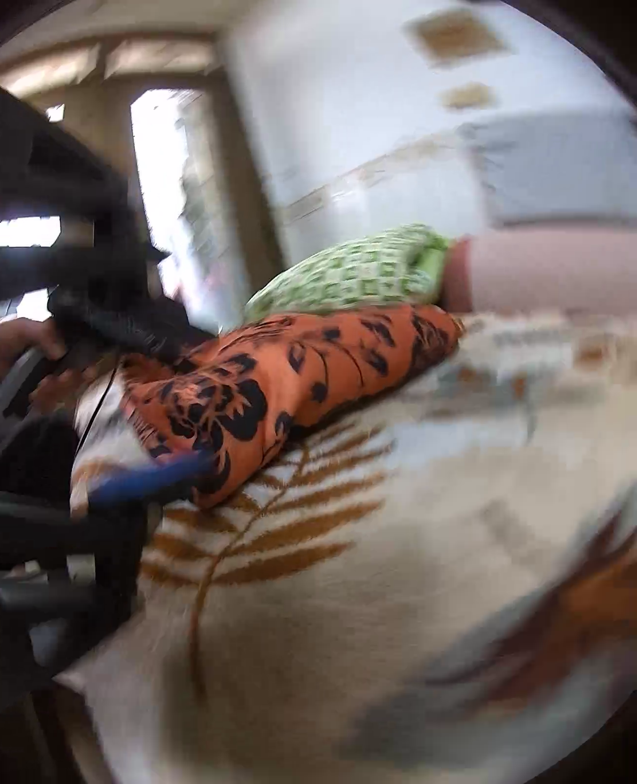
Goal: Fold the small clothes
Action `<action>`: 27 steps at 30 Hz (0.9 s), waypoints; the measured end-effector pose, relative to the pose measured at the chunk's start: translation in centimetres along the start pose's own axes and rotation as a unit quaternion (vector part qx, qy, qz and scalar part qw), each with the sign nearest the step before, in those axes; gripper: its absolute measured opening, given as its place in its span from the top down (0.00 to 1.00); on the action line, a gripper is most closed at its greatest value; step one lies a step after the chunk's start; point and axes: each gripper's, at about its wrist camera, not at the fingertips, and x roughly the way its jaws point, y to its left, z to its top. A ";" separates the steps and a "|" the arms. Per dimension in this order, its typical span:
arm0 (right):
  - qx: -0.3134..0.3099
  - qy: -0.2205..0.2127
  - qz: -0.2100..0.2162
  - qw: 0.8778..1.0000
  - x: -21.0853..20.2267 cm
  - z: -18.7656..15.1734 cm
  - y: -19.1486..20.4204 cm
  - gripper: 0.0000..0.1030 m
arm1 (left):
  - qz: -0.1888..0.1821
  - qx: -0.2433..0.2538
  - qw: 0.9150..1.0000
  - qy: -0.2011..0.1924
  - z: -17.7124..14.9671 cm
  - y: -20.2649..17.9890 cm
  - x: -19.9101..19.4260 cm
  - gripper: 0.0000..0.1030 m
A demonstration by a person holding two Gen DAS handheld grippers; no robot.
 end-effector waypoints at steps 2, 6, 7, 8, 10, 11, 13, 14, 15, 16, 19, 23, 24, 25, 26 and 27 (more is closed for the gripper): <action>-0.064 -0.014 -0.037 0.997 -1.7 1.2 2.2 0.14 | -0.006 0.009 0.999 -0.036 0.6 -0.2 -1.8 0.22; -0.111 -0.012 -0.045 0.993 0.7 5.8 5.2 0.14 | -0.034 0.032 0.996 -0.079 2.1 -1.4 -3.1 0.22; -0.125 -0.004 -0.045 0.991 1.7 6.7 5.7 0.14 | -0.028 0.036 0.996 -0.078 2.3 -1.7 -2.5 0.22; -0.144 0.000 -0.058 0.988 3.6 7.8 6.4 0.14 | -0.017 0.039 0.997 -0.061 2.3 -1.8 -1.2 0.22; -0.143 0.040 -0.065 0.987 7.2 8.7 6.0 0.15 | -0.011 0.035 0.999 -0.003 1.7 -1.5 2.6 0.21; -0.117 0.072 -0.068 0.988 9.2 8.7 4.7 0.16 | -0.016 0.026 0.999 -0.010 1.3 -1.2 3.0 0.16; -0.118 0.108 -0.077 0.984 11.4 7.9 4.2 0.59 | -0.025 0.009 1.000 -0.017 1.1 -0.6 3.0 0.16; -0.145 0.092 -0.094 0.981 11.0 7.3 4.6 0.59 | -0.031 0.007 0.999 -0.017 1.1 -0.5 3.0 0.16; -0.165 0.073 -0.103 0.978 10.1 6.8 5.2 0.63 | -0.033 0.011 0.999 -0.018 1.1 -0.5 3.1 0.16; -0.170 0.058 -0.116 0.977 9.7 6.6 5.3 0.65 | -0.036 0.016 0.999 -0.020 1.0 -0.4 3.2 0.16; -0.177 0.065 -0.144 0.971 10.1 6.6 4.4 0.63 | -0.042 0.006 0.999 -0.013 1.4 0.2 3.2 0.17; -0.192 0.053 -0.127 0.972 8.0 7.3 7.0 0.26 | -0.038 0.019 0.996 -0.078 2.3 -0.4 -1.1 0.18; -0.200 0.030 -0.122 0.972 6.8 7.7 7.6 0.23 | -0.032 0.028 0.995 -0.085 2.5 -0.5 -1.2 0.18; -0.203 0.018 -0.121 0.971 6.3 8.2 8.1 0.19 | -0.027 0.036 0.996 -0.079 2.6 -0.7 -0.7 0.18; -0.195 0.014 -0.114 0.974 6.6 9.3 8.2 0.19 | -0.022 0.037 0.998 -0.052 2.6 -0.6 0.9 0.18; -0.181 0.016 -0.110 0.977 7.5 10.2 8.0 0.19 | -0.016 0.032 0.999 -0.021 2.3 -0.3 2.5 0.17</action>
